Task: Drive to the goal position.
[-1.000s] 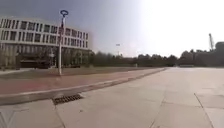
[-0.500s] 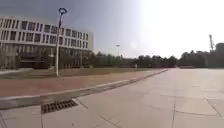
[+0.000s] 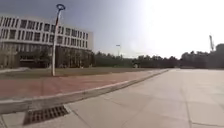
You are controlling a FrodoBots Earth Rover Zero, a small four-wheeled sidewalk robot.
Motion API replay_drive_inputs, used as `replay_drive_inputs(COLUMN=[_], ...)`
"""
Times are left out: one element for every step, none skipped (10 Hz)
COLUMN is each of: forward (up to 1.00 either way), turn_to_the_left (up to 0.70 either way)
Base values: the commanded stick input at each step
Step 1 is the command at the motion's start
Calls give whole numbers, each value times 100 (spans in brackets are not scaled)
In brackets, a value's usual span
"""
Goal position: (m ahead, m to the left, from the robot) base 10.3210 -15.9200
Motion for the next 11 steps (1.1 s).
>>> replay_drive_inputs(forward=[70,70,70,70,70,70,70,70,70,70,70], turn_to_the_left=[0,0,0,0,0,0,0,0,0,0,0])
